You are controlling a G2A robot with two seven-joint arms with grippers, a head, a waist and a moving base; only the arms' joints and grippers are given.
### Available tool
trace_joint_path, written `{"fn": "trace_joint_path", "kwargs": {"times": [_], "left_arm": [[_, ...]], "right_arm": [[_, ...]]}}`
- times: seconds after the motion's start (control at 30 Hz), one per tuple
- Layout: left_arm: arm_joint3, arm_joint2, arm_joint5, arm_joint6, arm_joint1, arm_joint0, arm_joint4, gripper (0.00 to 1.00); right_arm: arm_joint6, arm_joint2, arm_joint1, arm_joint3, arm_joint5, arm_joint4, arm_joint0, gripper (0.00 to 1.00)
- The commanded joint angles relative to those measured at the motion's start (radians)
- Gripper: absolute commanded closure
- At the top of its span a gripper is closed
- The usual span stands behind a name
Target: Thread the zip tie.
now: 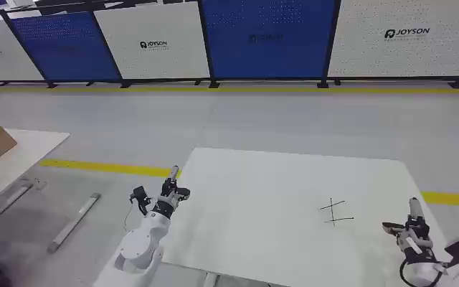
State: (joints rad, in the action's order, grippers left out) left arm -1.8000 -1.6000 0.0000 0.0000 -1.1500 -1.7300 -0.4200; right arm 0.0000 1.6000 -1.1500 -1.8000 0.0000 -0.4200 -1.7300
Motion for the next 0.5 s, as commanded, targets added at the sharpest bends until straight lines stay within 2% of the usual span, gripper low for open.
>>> {"fn": "trace_joint_path", "kwargs": {"times": [0.0,0.03,0.07,0.1,0.13,0.17,0.27,0.4,0.47], "left_arm": [[0.0,0.0,0.0,0.0,0.0,0.0,0.0,0.22],[0.0,0.0,0.0,0.0,0.0,0.0,0.0,0.22],[0.0,0.0,0.0,0.0,0.0,0.0,0.0,0.22],[0.0,0.0,0.0,0.0,0.0,0.0,0.0,0.22],[0.0,0.0,0.0,0.0,0.0,0.0,0.0,0.0],[0.0,0.0,0.0,0.0,0.0,0.0,0.0,0.0],[0.0,0.0,0.0,0.0,0.0,0.0,0.0,0.0],[0.0,0.0,0.0,0.0,0.0,0.0,0.0,0.0],[0.0,0.0,0.0,0.0,0.0,0.0,0.0,0.0]], "right_arm": [[0.0,0.0,0.0,0.0,0.0,0.0,0.0,0.0],[0.0,0.0,0.0,0.0,0.0,0.0,0.0,0.22],[0.0,0.0,0.0,0.0,0.0,0.0,0.0,0.0],[0.0,0.0,0.0,0.0,0.0,0.0,0.0,0.0],[0.0,0.0,0.0,0.0,0.0,0.0,0.0,0.0],[0.003,0.003,0.0,0.0,0.003,0.001,0.002,0.0],[0.102,0.056,0.01,-0.01,0.082,0.002,0.017,0.0],[0.266,0.128,0.027,-0.016,0.177,0.03,0.036,0.0],[0.369,0.161,0.04,-0.015,0.229,0.077,0.054,0.0]]}}
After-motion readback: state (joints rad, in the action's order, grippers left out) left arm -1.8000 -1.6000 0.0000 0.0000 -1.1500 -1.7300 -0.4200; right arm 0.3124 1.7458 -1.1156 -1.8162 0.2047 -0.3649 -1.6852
